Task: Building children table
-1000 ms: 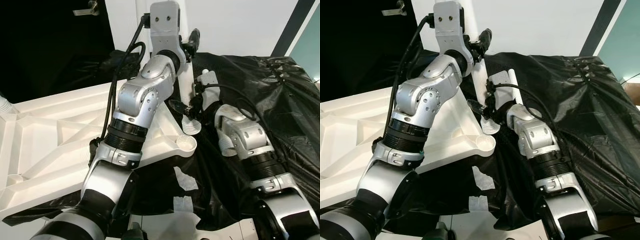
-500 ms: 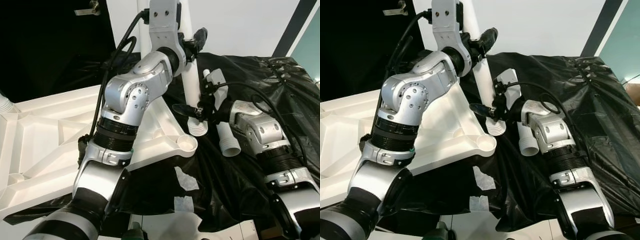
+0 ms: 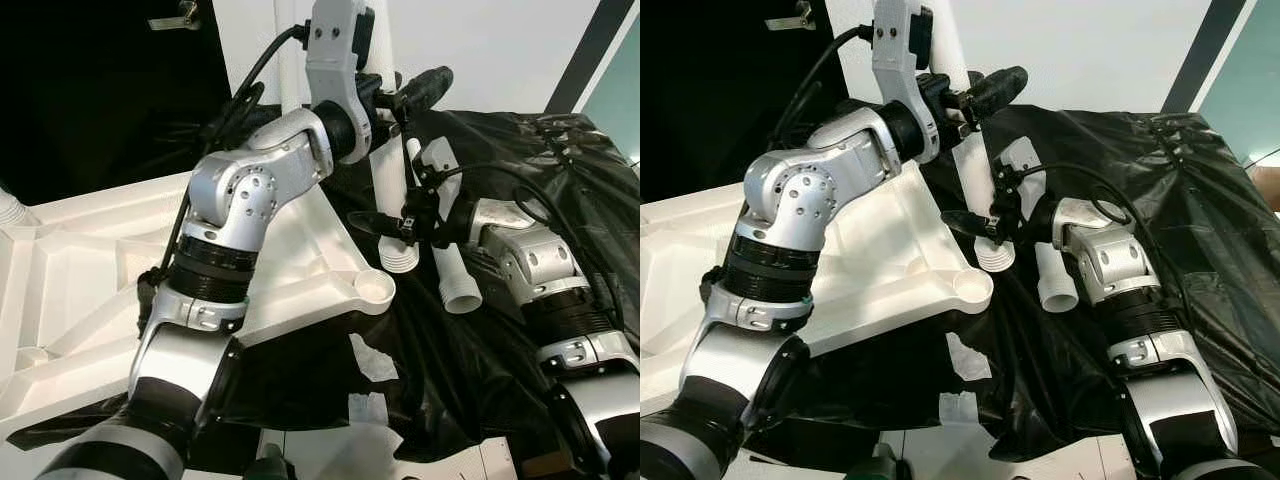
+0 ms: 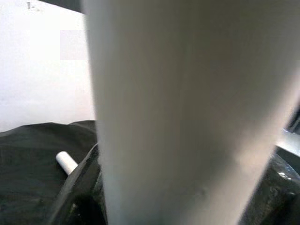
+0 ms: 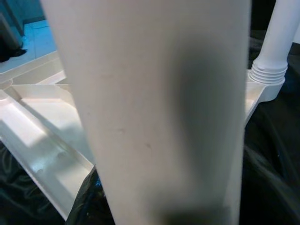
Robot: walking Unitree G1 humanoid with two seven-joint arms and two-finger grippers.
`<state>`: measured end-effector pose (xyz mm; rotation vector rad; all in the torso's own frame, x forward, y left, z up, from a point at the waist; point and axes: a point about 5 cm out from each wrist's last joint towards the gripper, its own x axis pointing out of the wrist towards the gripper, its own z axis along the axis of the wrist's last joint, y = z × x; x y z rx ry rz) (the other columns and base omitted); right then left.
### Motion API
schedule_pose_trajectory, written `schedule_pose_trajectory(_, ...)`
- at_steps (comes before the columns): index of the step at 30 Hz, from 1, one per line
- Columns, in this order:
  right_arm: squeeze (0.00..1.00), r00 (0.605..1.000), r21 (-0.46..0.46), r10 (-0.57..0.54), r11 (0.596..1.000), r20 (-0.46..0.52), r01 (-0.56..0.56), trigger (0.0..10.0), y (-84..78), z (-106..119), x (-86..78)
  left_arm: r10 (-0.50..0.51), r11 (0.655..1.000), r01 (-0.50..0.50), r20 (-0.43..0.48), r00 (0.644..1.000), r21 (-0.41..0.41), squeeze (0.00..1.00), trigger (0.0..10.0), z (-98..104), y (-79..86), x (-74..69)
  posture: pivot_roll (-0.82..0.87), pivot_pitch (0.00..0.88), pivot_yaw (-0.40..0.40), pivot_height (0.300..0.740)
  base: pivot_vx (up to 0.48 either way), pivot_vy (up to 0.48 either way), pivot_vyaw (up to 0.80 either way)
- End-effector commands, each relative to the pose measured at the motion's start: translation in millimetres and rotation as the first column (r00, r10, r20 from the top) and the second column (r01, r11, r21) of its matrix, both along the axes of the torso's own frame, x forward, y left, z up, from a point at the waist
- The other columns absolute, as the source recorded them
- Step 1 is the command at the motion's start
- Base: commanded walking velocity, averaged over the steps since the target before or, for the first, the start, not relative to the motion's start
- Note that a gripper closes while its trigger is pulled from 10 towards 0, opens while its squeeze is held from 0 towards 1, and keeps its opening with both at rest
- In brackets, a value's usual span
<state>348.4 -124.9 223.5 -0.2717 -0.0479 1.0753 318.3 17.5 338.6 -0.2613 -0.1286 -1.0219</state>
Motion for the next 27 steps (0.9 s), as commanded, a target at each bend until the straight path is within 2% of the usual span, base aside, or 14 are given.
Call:
schedule_pose_trajectory(1, 0.0, 1.0, 0.011, 0.012, 1.0, 0.018, -0.013, 10.0, -3.7, 6, 1.0, -0.106, 0.994, 0.106, 0.023, 0.994, 0.006, 0.0, 10.0, 0, -3.2, -8.1, 0.09, 0.021, 0.009, 0.74, 0.0, 0.0, 0.0)
schedule_pose_trajectory(7, 0.0, 1.0, 0.023, 0.018, 1.0, 0.007, -0.018, 10.0, -7.3, 7, 2.0, -0.118, 0.993, 0.118, 0.036, 0.992, 0.005, 0.0, 10.0, -2, 1.8, -5.5, 0.08, 0.019, 0.011, 0.74, 0.0, 0.0, 0.0)
schedule_pose_trajectory(8, 0.0, 1.0, 0.025, 0.019, 1.0, 0.005, -0.02, 10.0, -8.1, 7, 2.5, -0.115, 0.993, 0.115, 0.044, 0.992, 0.006, 0.0, 2.1, -3, 3.7, -3.5, 0.08, 0.016, 0.011, 0.74, 0.0, 0.0, 0.0)
schedule_pose_trajectory(10, 0.0, 1.0, 0.025, 0.019, 1.0, 0.005, -0.02, 10.0, -8.1, 7, 2.5, -0.115, 0.993, 0.115, 0.044, 0.992, 0.006, 0.0, 2.1, -3, 3.7, -3.5, 0.08, 0.016, 0.011, 0.74, 0.0, 0.0, 0.0)
schedule_pose_trajectory(11, 0.0, 1.0, 0.024, 0.021, 0.999, 0.004, -0.021, 10.0, -8.6, 7, 2.9, -0.11, 0.994, 0.11, 0.05, 0.993, 0.008, 0.0, 0.0, -4, 5.3, -1.9, 0.08, 0.016, 0.011, 0.74, 0.0, 0.0, 0.0)
schedule_pose_trajectory(22, 0.0, 1.0, 0.017, 0.018, 1.0, 0.002, -0.018, 10.0, -9.8, 8, 5.7, -0.072, 0.997, 0.069, 0.077, 0.994, 0.033, 0.0, 0.1, -5, 2.8, -2.4, 0.08, 0.01, 0.008, 0.74, 0.0, 0.0, 0.0)
schedule_pose_trajectory(23, 0.0, 1.0, 0.021, 0.013, 1.0, -0.001, -0.013, 10.0, -9.5, 8, 6.1, -0.059, 0.998, 0.056, 0.077, 0.995, 0.043, 0.0, 10.0, -5, 1.1, -2.3, 0.08, 0.01, 0.007, 0.74, 0.0, 0.0, 0.0)
schedule_pose_trajectory(24, 0.0, 1.0, 0.024, 0.01, 1.0, -0.003, -0.009, 10.0, -9.3, 8, 6.3, -0.05, 0.998, 0.047, 0.076, 0.996, 0.048, 0.0, 10.0, -5, 0.0, -2.2, 0.08, 0.01, 0.007, 0.74, 0.0, 0.0, 0.0)
schedule_pose_trajectory(25, 1.0, 1.0, 0.029, -0.006, 1.0, -0.006, 0.007, 10.0, -8.1, 9, 7.3, -0.017, 0.999, 0.013, 0.077, 0.997, 0.051, 0.0, 10.0, -3, -1.7, -0.8, 0.08, 0.01, 0.007, 0.74, 0.0, 0.0, 0.0)
schedule_pose_trajectory(27, 1.0, 0.999, 0.04, -0.032, 0.999, -0.016, 0.033, 10.0, -6.5, 9, 9.0, 0.029, 0.998, -0.034, 0.083, 0.996, 0.055, 0.0, 10.0, -2, -4.3, 1.0, 0.09, 0.012, 0.006, 0.74, 0.0, 0.0, 0.0)
